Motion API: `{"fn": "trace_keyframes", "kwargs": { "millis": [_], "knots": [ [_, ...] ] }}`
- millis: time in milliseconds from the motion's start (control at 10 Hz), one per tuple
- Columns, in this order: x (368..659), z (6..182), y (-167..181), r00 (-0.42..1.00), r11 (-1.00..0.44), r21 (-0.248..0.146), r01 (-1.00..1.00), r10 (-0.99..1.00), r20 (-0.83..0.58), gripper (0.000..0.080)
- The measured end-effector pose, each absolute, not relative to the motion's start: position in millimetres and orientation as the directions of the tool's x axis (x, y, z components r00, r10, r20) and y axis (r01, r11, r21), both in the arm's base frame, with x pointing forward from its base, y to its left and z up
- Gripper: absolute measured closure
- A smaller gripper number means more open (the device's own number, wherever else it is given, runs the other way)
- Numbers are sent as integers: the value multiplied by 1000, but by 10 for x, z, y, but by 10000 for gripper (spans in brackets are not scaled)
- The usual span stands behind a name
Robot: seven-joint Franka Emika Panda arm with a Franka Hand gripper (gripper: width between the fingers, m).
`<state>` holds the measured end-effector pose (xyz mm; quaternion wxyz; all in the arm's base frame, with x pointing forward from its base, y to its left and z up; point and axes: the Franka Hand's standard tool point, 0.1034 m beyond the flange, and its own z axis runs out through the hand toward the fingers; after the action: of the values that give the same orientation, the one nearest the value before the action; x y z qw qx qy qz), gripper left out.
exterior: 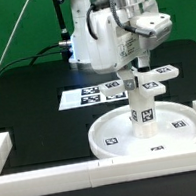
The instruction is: Assemble round table
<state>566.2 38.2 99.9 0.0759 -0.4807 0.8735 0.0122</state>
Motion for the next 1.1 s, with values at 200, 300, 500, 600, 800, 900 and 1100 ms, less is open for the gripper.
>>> {"fn": "trace_keyframes", "kwargs": {
  "millis": [200,300,500,600,800,900,1100],
  "knots": [
    [5660,998,400,-494,505,-56,-861,-858,-144,198],
    [5682,1053,405,-389,401,-73,-913,-910,-143,165],
    [5709,1298,444,-233,252,-112,-961,-959,-160,152],
    [5693,1384,460,-102,122,-126,-984,-982,-156,151],
    [5693,1408,498,-16,34,-119,-992,-989,-150,151],
    [5689,1398,501,-17,35,-118,-992,-989,-150,151],
    [5688,1395,502,-17,34,-117,-993,-989,-150,151]
  ]
}}
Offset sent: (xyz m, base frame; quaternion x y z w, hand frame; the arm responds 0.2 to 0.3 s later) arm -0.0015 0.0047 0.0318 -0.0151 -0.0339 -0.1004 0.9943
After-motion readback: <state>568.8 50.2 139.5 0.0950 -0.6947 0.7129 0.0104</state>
